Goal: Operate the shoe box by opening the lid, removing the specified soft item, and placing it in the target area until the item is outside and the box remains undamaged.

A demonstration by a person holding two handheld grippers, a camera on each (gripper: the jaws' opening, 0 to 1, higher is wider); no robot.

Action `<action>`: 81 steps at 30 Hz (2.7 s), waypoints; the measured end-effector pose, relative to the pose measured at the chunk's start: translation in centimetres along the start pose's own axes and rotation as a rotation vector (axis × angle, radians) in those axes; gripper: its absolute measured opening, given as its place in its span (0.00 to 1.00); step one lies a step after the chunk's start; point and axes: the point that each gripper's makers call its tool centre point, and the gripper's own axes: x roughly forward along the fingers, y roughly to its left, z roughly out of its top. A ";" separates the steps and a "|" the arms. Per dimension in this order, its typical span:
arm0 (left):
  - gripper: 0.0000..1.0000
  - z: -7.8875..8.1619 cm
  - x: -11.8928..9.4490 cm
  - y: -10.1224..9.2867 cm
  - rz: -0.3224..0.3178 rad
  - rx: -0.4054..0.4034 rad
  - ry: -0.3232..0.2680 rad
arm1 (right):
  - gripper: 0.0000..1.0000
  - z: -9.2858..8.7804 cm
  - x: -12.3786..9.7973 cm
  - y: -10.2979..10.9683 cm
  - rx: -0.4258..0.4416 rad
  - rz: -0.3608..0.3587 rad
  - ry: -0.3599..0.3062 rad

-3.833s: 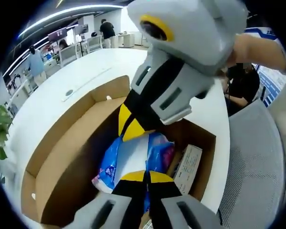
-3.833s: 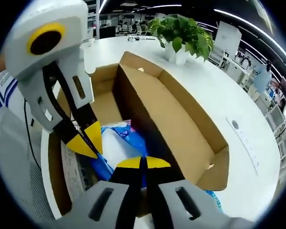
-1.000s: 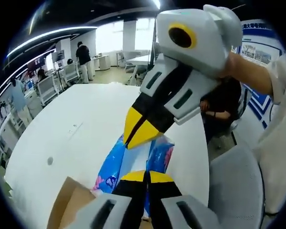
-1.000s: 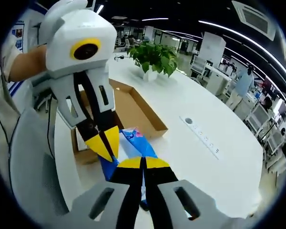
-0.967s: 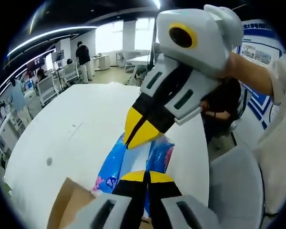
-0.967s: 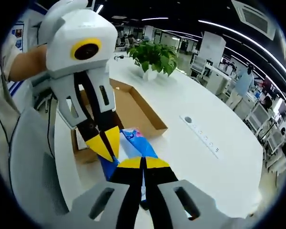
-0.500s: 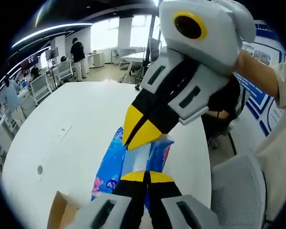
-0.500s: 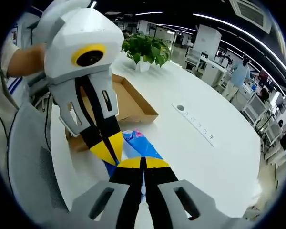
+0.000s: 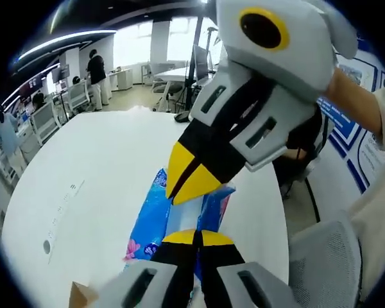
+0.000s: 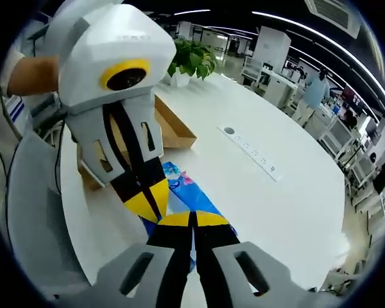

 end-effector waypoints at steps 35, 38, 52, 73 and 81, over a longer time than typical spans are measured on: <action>0.00 5.6 7.3 0.2 -0.057 -0.012 -0.001 | 0.00 -6.2 -1.7 -6.2 0.053 -0.072 0.067; 0.00 5.8 8.0 0.2 -0.062 -0.005 0.005 | 0.00 -6.9 -1.6 -6.5 0.064 -0.079 0.072; 0.00 4.3 11.6 0.4 -0.078 -0.032 0.019 | 0.00 -11.0 0.3 -7.4 0.140 -0.084 0.115; 0.00 2.6 13.2 1.1 -0.091 -0.093 0.032 | 0.00 -12.7 2.9 -8.3 0.114 -0.069 0.176; 0.00 2.4 13.8 0.7 -0.098 -0.100 0.024 | 0.00 -13.4 3.2 -8.5 0.116 -0.087 0.194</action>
